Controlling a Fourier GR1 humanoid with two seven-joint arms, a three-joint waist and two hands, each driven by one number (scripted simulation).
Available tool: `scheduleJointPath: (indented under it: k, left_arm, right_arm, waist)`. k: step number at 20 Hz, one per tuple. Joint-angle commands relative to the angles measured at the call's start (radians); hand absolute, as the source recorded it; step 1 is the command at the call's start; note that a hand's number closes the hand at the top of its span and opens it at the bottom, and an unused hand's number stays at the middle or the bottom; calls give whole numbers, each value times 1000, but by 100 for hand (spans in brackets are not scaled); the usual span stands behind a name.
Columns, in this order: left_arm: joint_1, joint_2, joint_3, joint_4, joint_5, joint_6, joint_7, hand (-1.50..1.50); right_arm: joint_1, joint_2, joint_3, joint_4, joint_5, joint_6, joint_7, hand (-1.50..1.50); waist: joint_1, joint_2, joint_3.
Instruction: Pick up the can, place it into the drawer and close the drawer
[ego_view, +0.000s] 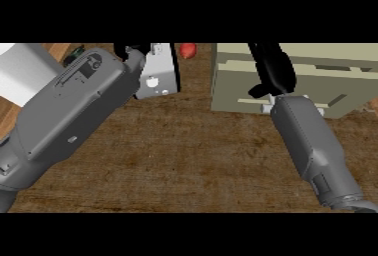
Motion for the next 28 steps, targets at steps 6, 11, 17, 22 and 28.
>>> scheduleJointPath:
  k: [6, 11, 17, 22, 28]
  left_arm:
    - [71, 60, 5, -112, -30, -9, 28, -150]
    - [55, 76, 8, -150, -39, 13, 84, -150]
    - [51, 89, 1, -184, -54, 22, 121, -150]
    - [65, 85, -5, -236, -64, 28, 121, -150]
    - [97, 120, 22, -226, -58, -8, 118, -150]
  right_arm:
    - [-130, -52, -94, 230, -22, -159, -26, -150]
    - [-234, -59, -90, 318, 17, -158, 25, -150]
    - [-297, -70, -103, 359, 24, -176, 63, -150]
    - [-371, -101, -119, 396, 13, -96, 72, -150]
    - [-378, -55, -307, 398, -213, 34, -154, -150]
  waist:
    - [27, 25, 16]
    - [33, 29, 16]
    - [43, 33, 16]
    - [62, 34, 16]
    - [45, 34, 20]
